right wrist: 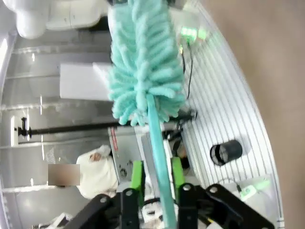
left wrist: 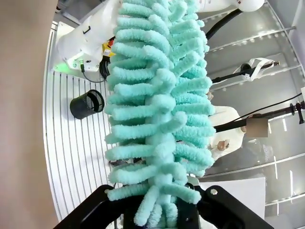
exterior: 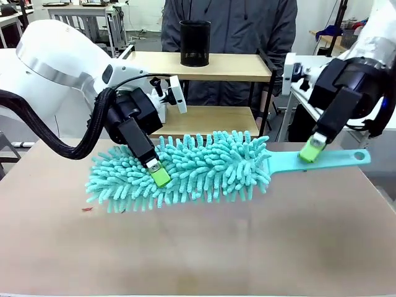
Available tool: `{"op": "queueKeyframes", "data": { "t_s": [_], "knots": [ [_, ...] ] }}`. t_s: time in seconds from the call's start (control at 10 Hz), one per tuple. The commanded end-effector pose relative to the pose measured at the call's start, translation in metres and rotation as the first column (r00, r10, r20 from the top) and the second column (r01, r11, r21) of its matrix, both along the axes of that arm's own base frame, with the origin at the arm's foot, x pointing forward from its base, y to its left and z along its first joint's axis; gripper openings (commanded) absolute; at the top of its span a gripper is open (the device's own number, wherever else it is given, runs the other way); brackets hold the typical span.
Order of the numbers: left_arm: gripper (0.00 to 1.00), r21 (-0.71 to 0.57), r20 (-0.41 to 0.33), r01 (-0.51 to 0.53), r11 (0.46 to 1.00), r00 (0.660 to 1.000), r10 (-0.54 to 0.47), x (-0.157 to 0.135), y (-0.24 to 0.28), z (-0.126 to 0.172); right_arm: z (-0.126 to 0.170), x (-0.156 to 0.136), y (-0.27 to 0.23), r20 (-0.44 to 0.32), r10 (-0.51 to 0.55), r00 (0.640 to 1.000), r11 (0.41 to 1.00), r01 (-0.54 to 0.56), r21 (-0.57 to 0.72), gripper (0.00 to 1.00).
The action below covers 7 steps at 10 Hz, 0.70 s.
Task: Clean the shelf.
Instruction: Hand the Duster back to the human.
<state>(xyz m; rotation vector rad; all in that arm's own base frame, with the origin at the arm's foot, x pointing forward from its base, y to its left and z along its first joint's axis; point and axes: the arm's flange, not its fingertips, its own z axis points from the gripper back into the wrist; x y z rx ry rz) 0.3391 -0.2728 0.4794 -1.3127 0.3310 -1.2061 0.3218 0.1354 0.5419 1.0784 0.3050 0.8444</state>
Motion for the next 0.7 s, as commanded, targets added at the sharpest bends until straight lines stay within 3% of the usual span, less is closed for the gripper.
{"op": "queueKeyframes", "data": {
  "t_s": [0.0,0.1,0.2,0.3,0.4,0.5,0.6],
  "knots": [
    [0.00,-0.037,0.021,0.049,0.998,0.999,-0.049,-0.013,0.029,0.012,0.009,-0.004,-0.045,0.058,-0.323,0.945,0.934,0.308,0.182,0.74],
    [0.00,-0.037,0.069,0.028,0.999,0.997,-0.026,-0.025,0.049,0.021,0.007,-0.001,-0.092,0.000,-0.640,0.768,0.735,0.613,0.291,1.00],
    [0.00,-0.056,0.109,-0.016,0.998,0.994,0.022,-0.035,0.069,0.029,-0.007,-0.004,-0.131,-0.127,-0.818,0.560,0.494,0.799,0.342,1.00],
    [0.00,-0.096,0.139,-0.079,0.992,0.986,0.092,-0.043,0.090,0.036,-0.030,-0.008,-0.165,-0.201,-0.923,0.328,0.261,0.917,0.302,1.00],
    [0.00,-0.164,0.156,-0.138,0.977,0.974,0.164,-0.048,0.114,0.045,-0.059,-0.012,-0.191,-0.240,-0.960,0.142,0.082,0.966,0.244,1.00],
    [0.00,-0.268,0.173,-0.304,0.914,0.919,0.355,-0.051,0.148,0.061,-0.095,-0.018,-0.208,-0.217,-0.976,0.025,-0.005,0.991,0.135,1.00],
    [0.00,-0.366,0.161,-0.528,0.767,0.776,0.610,-0.050,0.181,0.074,-0.122,-0.023,-0.213,-0.238,-0.971,0.003,-0.015,0.997,0.070,1.00]
  ]
}}
